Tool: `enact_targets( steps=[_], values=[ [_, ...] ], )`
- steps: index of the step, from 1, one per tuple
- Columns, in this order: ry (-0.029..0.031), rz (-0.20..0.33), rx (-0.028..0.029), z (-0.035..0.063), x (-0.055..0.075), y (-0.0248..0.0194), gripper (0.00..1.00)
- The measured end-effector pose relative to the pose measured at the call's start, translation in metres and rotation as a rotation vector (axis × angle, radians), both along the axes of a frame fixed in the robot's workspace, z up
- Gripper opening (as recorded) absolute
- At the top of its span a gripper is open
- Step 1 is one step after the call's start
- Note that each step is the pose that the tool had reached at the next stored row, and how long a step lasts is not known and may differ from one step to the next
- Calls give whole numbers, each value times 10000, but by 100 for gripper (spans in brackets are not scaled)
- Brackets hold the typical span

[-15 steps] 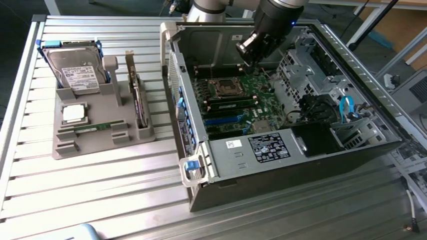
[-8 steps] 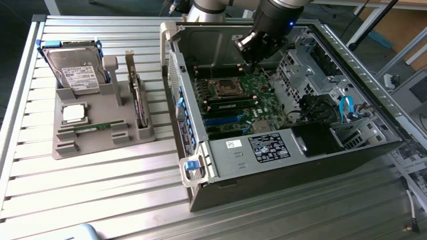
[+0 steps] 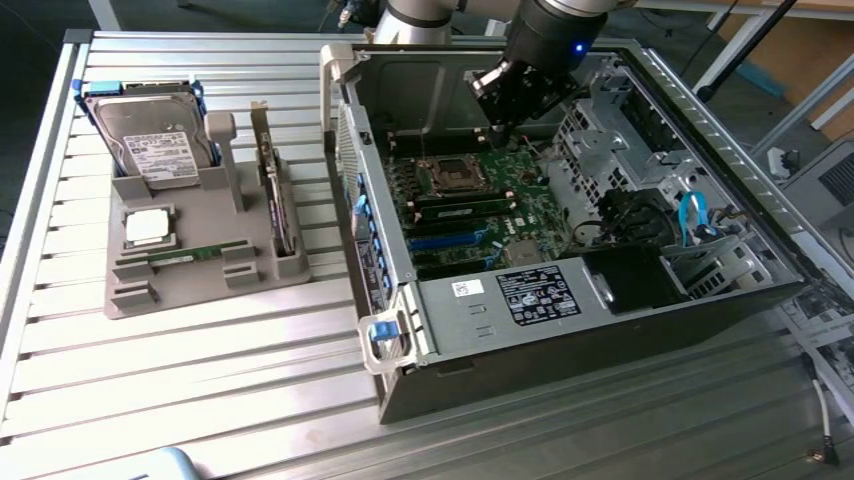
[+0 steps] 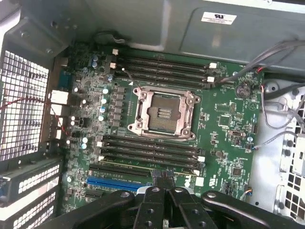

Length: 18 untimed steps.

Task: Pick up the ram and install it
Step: 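Press down the ram until it locks into place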

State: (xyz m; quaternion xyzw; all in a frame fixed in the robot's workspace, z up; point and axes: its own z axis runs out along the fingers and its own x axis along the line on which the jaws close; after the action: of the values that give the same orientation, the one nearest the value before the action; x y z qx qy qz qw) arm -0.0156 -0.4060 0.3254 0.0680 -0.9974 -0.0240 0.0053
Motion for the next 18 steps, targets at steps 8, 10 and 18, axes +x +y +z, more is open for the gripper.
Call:
enact_targets(
  steps=[8, 10, 18],
  values=[
    [-353, -1, -70, 0, -3, 0, 11],
    [-356, 0, -71, 0, -3, 0, 11],
    [-355, -317, -104, 0, -3, 1, 11]
  ],
)
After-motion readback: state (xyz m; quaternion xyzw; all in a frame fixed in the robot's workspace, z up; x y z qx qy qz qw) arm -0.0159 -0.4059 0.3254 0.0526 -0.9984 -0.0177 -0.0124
